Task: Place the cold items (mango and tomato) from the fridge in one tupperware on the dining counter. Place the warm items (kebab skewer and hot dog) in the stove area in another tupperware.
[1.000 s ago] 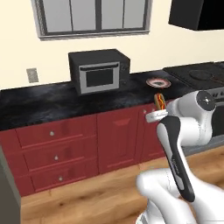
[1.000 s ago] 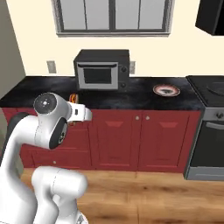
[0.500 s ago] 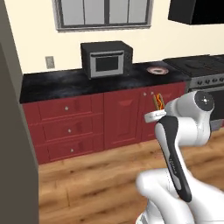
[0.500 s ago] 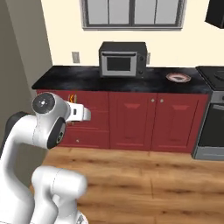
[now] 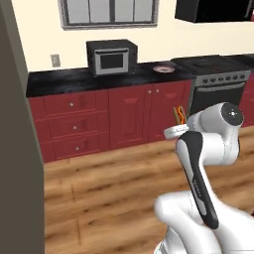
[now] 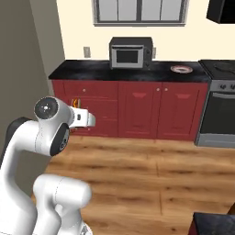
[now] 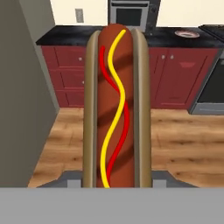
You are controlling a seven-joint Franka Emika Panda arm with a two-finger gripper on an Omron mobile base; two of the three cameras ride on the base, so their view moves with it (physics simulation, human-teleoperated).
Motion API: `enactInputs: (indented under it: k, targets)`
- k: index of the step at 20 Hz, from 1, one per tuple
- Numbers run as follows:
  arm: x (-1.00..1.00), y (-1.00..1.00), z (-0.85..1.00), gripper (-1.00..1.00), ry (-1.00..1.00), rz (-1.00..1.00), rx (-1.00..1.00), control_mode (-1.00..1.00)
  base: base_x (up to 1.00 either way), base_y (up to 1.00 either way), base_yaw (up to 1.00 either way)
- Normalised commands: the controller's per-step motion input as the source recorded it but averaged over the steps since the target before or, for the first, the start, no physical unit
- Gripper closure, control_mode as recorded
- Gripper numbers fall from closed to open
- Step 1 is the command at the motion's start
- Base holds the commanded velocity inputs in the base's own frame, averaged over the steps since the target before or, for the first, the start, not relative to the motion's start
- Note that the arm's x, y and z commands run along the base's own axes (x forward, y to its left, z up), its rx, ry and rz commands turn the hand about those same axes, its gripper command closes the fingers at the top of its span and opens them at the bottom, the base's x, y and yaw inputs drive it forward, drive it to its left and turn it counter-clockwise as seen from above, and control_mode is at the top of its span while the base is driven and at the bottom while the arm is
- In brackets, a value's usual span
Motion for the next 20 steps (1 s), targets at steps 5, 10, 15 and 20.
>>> enactInputs:
  k: [5, 10, 15, 20]
  targets:
    - [0.00, 0.00, 0.00, 1.00, 0.00, 0.00, 0.00, 1.00, -1.00, -0.09, 0.00]
    - [0.00, 0.00, 0.00, 1.00, 0.00, 0.00, 0.00, 1.00, -1.00, -0.25, 0.00]
    - [0.00, 0.00, 0.00, 1.00, 0.00, 0.00, 0.00, 1.00, -1.00, -0.30, 0.00]
    - [0.00, 0.00, 0.00, 1.00, 0.00, 0.00, 0.00, 1.00, -1.00, -0.36, 0.00]
